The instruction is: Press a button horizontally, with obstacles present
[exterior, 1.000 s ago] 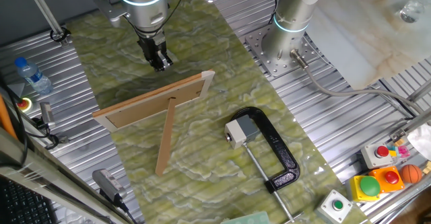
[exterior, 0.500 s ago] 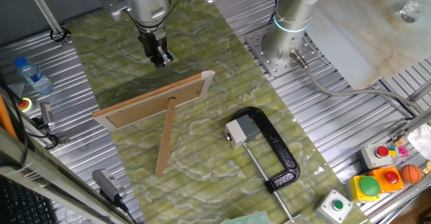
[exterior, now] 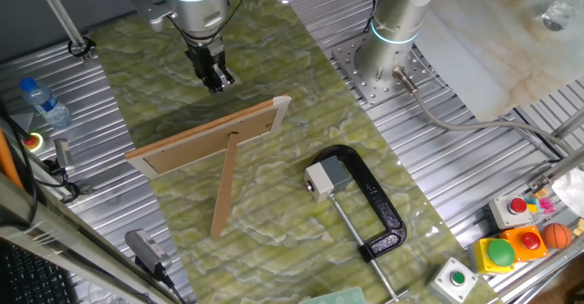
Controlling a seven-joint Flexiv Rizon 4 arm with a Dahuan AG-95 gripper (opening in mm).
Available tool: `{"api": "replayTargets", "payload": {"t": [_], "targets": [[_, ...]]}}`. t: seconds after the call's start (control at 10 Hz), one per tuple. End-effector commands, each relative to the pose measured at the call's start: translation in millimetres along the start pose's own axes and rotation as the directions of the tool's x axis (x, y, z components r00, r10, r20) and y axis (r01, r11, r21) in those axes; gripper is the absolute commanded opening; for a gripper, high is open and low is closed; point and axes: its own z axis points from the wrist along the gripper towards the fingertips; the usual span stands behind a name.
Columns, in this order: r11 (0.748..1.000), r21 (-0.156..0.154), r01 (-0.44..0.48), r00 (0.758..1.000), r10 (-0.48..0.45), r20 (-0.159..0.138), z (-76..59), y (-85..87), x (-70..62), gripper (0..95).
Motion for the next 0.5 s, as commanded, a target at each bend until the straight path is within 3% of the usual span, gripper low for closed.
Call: {"api": "replayTargets", "payload": {"t": [0.1, 0.5], "targets": [[0.997, -0.002, 0.075, 0.997, -0.075, -0.005, 0.2, -0.2, -0.2, 0.0], [0.99, -0.006, 0.143, 0.989, -0.143, -0.042, -44.1, 12.1, -8.3, 0.0]]}}
